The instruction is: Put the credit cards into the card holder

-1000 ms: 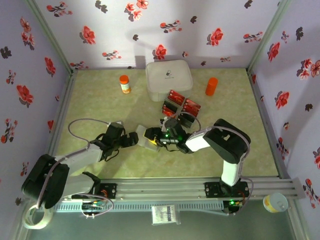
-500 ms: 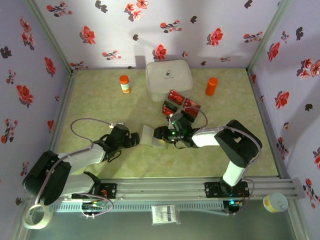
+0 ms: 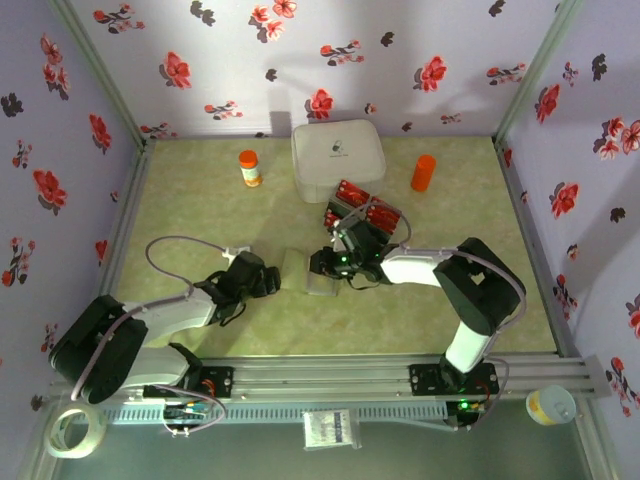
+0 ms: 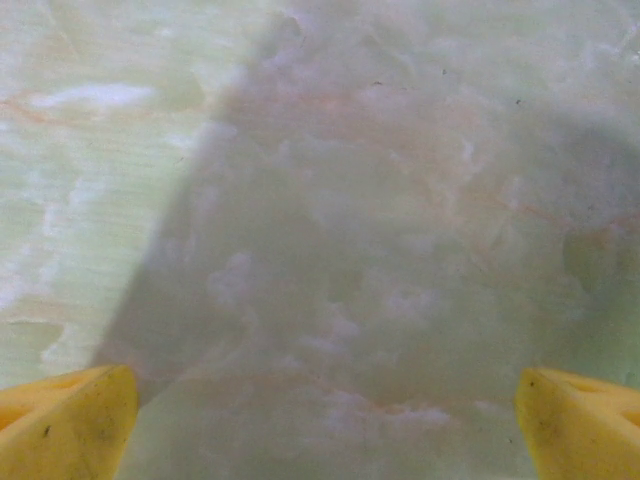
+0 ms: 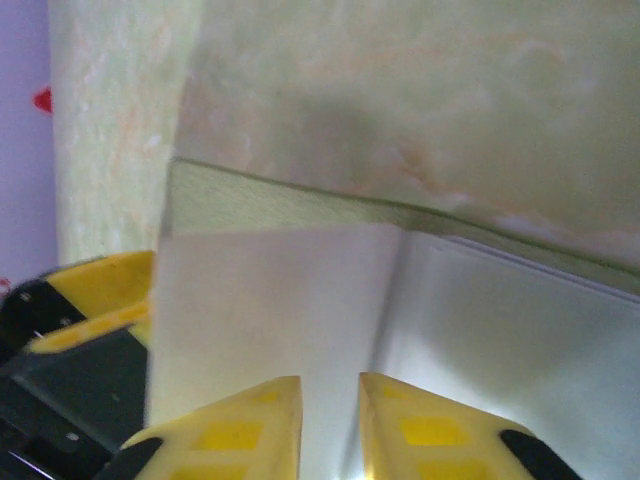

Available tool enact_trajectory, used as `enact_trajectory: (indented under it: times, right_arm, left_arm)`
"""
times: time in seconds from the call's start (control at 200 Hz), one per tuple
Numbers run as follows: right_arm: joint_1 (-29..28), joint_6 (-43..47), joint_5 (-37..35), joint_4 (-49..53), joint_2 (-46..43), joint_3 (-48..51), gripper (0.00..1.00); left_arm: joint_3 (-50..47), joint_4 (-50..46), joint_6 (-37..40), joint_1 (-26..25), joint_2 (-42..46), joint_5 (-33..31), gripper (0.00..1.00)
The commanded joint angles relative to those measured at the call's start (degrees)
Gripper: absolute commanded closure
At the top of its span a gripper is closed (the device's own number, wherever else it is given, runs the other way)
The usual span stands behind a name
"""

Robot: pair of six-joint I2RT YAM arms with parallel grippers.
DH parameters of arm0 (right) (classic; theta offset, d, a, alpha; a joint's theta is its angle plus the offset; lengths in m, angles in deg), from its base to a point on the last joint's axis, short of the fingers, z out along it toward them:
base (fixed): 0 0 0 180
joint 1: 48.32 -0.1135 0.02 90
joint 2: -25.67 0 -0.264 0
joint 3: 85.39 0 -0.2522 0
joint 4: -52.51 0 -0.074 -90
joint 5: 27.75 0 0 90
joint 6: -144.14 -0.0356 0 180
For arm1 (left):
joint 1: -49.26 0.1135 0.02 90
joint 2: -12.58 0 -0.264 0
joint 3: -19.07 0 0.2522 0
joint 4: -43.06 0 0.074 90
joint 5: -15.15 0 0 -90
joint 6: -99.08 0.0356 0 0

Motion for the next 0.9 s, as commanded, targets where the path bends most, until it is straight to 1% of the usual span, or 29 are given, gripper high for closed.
enact_trajectory:
  times: [0.0,0.24,0.36,0.575,0.69,0.895]
  right_arm:
    - [-0.9,0.7,0.3,1.2,1.8,-2.8,0.84]
    - [-2.5,0.5,0.3,1.6,6.7,-7.3,0.89]
    - [-2.8,0.2,0.4,1.3,8.8,-8.7,0.90]
    - [-3.0,0.2,1.7,0.7,11.4,-9.6,0.91]
    - [-3.0,0.0,2.2,-0.1,11.8,-9.3,0.91]
    - [-3.0,-1.6,2.8,-2.9,12.6,-7.9,0.92]
  left_arm:
    - [-1.3,-1.2,-3.4,-1.6,-2.4,8.3,0.03]
    - [-1.0,-2.0,-3.9,-1.9,-0.5,8.4,0.02]
    - [0.2,-5.4,-4.4,-2.0,2.7,7.8,0.00]
    - [2.4,-9.8,-4.0,-2.0,7.6,6.3,0.00]
    - [3.9,-10.0,-2.8,-2.0,7.1,6.4,0.00]
    - [6.2,-8.2,-0.5,-2.1,2.1,7.4,0.00]
